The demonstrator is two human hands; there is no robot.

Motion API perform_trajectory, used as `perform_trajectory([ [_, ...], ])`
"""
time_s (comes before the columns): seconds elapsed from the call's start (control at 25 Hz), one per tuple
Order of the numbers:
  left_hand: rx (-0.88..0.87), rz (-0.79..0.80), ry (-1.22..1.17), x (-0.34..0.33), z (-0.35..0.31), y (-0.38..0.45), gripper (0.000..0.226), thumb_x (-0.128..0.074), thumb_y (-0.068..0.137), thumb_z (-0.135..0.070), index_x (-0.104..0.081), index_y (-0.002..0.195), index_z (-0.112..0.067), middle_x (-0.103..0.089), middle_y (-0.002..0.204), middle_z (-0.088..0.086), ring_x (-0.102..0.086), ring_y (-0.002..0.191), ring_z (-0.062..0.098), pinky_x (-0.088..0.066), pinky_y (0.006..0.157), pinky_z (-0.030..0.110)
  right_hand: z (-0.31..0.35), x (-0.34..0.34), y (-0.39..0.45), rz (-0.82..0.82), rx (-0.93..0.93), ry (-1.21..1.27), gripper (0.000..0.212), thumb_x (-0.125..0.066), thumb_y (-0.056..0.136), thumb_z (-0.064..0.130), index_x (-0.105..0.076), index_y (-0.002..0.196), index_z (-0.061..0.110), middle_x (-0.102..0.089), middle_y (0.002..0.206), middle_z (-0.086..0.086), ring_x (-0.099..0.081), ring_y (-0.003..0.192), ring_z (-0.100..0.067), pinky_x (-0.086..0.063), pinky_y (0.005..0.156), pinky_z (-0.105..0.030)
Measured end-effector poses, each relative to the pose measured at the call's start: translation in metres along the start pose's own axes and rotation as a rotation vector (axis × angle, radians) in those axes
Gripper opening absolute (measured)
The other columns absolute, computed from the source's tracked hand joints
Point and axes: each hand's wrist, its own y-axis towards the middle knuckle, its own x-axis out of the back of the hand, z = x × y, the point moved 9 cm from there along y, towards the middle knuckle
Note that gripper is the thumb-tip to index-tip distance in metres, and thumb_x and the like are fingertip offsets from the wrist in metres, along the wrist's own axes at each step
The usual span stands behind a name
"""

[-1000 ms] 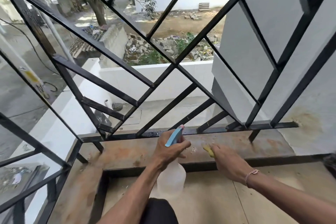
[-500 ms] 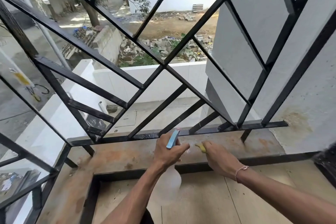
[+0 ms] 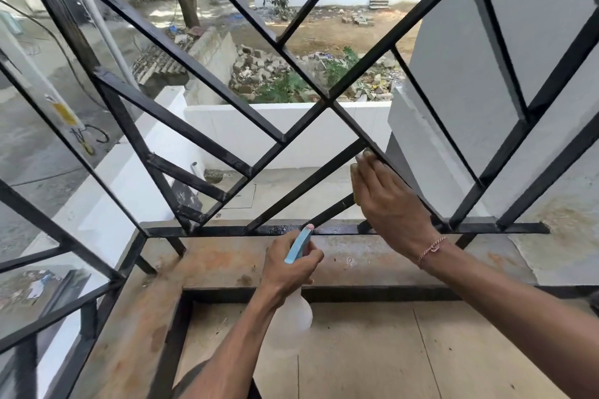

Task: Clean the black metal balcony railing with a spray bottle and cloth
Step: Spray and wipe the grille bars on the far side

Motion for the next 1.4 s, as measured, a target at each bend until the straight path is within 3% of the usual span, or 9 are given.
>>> perform_trajectory([
  [0.08, 0.017, -0.005, -0.022, 0.006, 0.004, -0.001, 0.009, -0.071, 0.089, -0.011, -0.063, 0.087, -0.013, -0.06, 0.081, 0.008, -0.065, 0.072, 0.017, -0.064, 0.061, 0.031, 0.006, -0.027, -0.008, 0.251, -0.039, -0.14, 0.06, -0.006, 0.093, 0.0, 0.004, 0.15, -0.017, 0.005, 0.155, -0.044, 0.008, 0.148, -0.053, 0.007, 0.12, -0.056],
  [0.16, 0.039, -0.017, -0.035, 0.012, 0.009, -0.002, 0.008, -0.07, 0.089, -0.01, -0.064, 0.086, -0.013, -0.059, 0.078, 0.006, -0.064, 0.069, 0.014, -0.063, 0.06, 0.031, 0.01, -0.038, -0.014, 0.364, -0.099, -0.177, 0.066, 0.01, 0.084, 0.006, 0.02, 0.145, -0.018, 0.023, 0.151, -0.045, 0.023, 0.144, -0.055, 0.016, 0.118, -0.058],
  [0.32, 0.07, -0.026, -0.018, 0.02, 0.022, -0.001, 0.005, -0.071, 0.088, -0.012, -0.067, 0.086, -0.01, -0.061, 0.077, 0.004, -0.064, 0.07, 0.015, -0.064, 0.061, 0.032, 0.049, -0.054, -0.004, 0.374, -0.035, -0.163, 0.076, 0.013, 0.075, 0.001, 0.009, 0.149, -0.016, 0.007, 0.156, -0.042, 0.009, 0.148, -0.053, 0.013, 0.119, -0.058],
  [0.52, 0.108, -0.03, -0.021, 0.038, 0.031, -0.008, 0.005, -0.07, 0.09, -0.013, -0.068, 0.087, -0.009, -0.062, 0.077, 0.006, -0.064, 0.069, 0.013, -0.066, 0.067, 0.038, 0.143, -0.1, 0.004, 0.449, 0.053, 0.074, 0.062, -0.018, 0.103, 0.02, 0.003, 0.153, -0.011, -0.003, 0.161, -0.035, 0.001, 0.151, -0.047, 0.001, 0.124, -0.055],
  [0.72, 0.125, -0.105, -0.038, 0.074, 0.04, -0.016, 0.009, -0.071, 0.089, -0.011, -0.07, 0.082, -0.016, -0.065, 0.078, 0.004, -0.068, 0.072, 0.013, -0.065, 0.07, 0.045, 0.199, -0.121, 0.03, 0.54, -0.125, 0.421, 0.072, -0.031, 0.106, 0.029, 0.009, 0.155, -0.006, 0.006, 0.164, -0.028, 0.008, 0.153, -0.039, 0.009, 0.122, -0.049],
  [0.84, 0.116, -0.146, -0.069, 0.088, 0.037, -0.022, 0.011, -0.07, 0.091, -0.008, -0.068, 0.084, -0.017, -0.062, 0.081, 0.002, -0.065, 0.072, 0.013, -0.065, 0.067, 0.036, 0.214, -0.119, 0.041, 0.514, 0.037, 0.497, 0.066, -0.033, 0.107, 0.025, 0.001, 0.158, 0.001, 0.0, 0.166, -0.022, 0.007, 0.154, -0.034, 0.012, 0.121, -0.043],
  [1.04, 0.112, -0.124, -0.108, 0.077, 0.025, -0.021, 0.023, -0.07, 0.094, -0.009, -0.061, 0.09, -0.03, -0.061, 0.09, 0.001, -0.065, 0.081, 0.015, -0.065, 0.072, 0.038, 0.217, -0.095, 0.037, 0.396, 0.37, 0.412, 0.061, -0.029, 0.109, 0.019, 0.004, 0.159, 0.008, 0.003, 0.167, -0.017, 0.008, 0.154, -0.032, 0.01, 0.124, -0.039],
  [1.2, 0.108, -0.076, -0.121, 0.06, 0.024, -0.012, 0.008, -0.069, 0.094, -0.009, -0.068, 0.1, -0.015, -0.064, 0.091, 0.006, -0.067, 0.084, 0.017, -0.065, 0.069, 0.034, 0.191, -0.097, 0.027, 0.37, 0.378, 0.217, 0.06, -0.023, 0.109, 0.02, 0.008, 0.158, 0.005, 0.004, 0.166, -0.02, 0.003, 0.154, -0.034, -0.006, 0.126, -0.046],
  [1.4, 0.103, -0.045, -0.081, 0.045, 0.026, -0.006, 0.007, -0.067, 0.092, -0.007, -0.066, 0.09, -0.013, -0.059, 0.086, 0.005, -0.063, 0.079, 0.016, -0.063, 0.065, 0.027, 0.144, -0.085, 0.007, 0.31, 0.381, -0.208, 0.062, -0.032, 0.105, 0.026, -0.015, 0.153, -0.01, -0.03, 0.153, -0.033, -0.028, 0.142, -0.048, -0.023, 0.119, -0.057],
])
